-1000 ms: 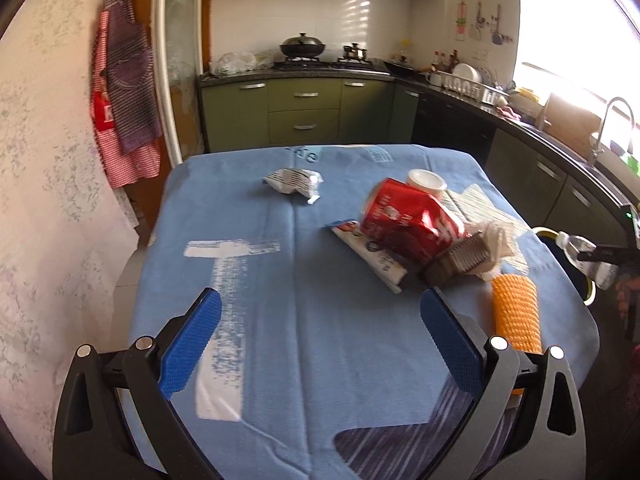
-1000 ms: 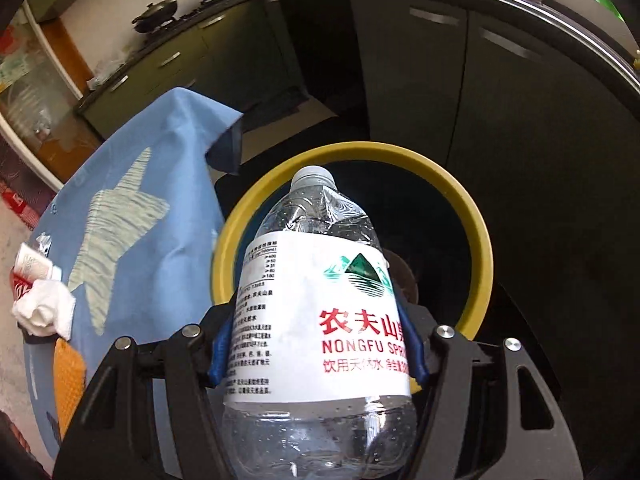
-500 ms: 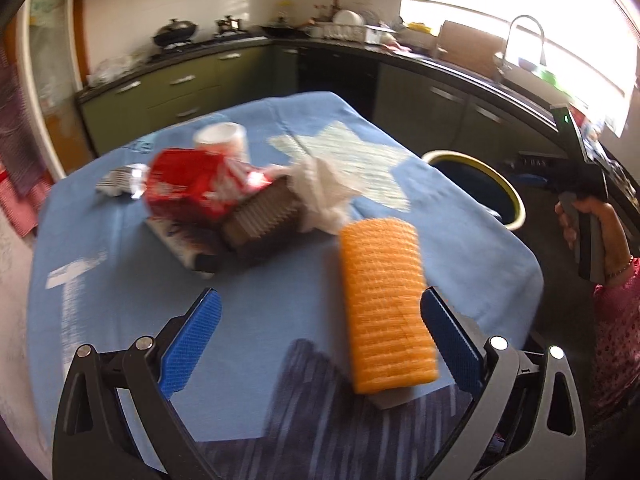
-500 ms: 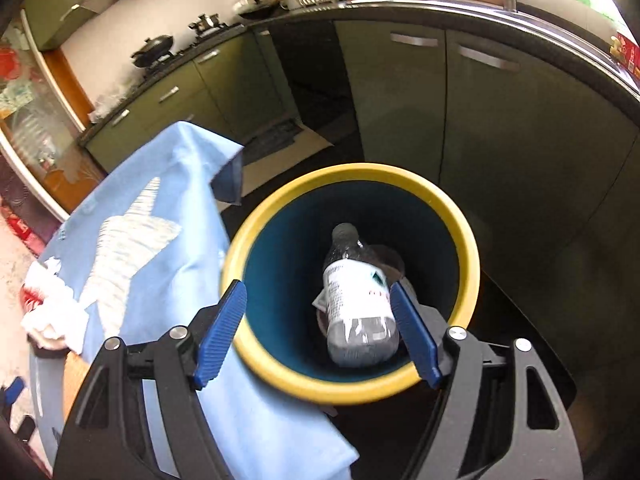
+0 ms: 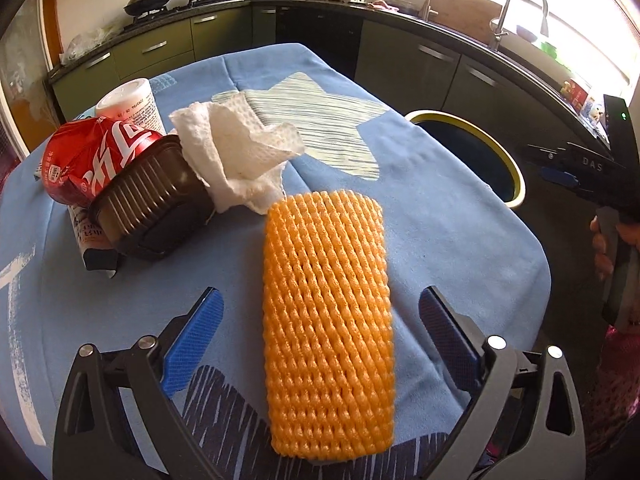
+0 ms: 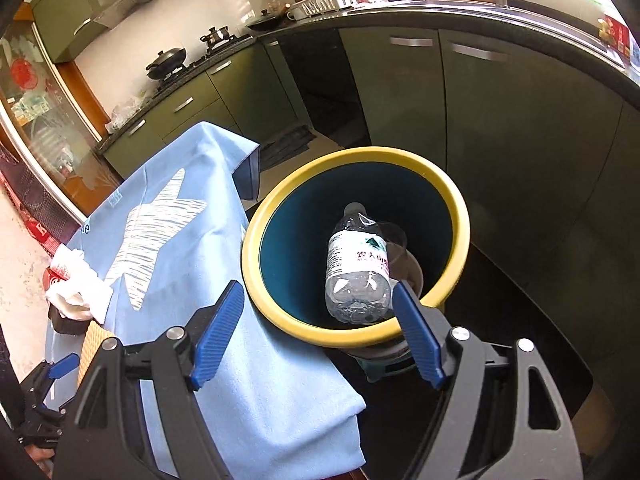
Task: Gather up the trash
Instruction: 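Grasp the orange foam net sleeve with the left gripper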
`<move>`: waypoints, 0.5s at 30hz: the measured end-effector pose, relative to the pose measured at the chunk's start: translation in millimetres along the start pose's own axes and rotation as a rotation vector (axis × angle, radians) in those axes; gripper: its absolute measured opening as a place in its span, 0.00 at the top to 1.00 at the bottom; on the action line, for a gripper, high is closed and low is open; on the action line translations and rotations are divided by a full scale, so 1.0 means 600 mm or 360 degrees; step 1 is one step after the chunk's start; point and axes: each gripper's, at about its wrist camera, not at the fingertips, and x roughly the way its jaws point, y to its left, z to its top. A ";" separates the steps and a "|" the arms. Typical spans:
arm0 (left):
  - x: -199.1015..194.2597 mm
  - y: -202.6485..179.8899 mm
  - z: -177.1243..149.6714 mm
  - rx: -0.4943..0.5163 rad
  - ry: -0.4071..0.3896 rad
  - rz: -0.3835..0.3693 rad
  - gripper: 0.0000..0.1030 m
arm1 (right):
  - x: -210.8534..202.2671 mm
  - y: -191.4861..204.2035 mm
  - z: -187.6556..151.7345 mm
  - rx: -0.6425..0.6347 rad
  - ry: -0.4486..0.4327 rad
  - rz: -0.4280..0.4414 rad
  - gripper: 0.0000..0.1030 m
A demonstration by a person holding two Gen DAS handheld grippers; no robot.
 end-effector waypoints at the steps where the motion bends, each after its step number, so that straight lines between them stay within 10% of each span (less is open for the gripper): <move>1: 0.000 0.002 0.001 -0.0010 0.0000 0.0005 0.17 | -0.001 -0.002 0.000 0.0002 -0.0005 0.0006 0.30; 15: 0.004 -0.013 0.002 0.0002 0.0046 -0.0053 0.68 | -0.020 -0.012 0.001 0.0015 -0.0050 0.0052 0.30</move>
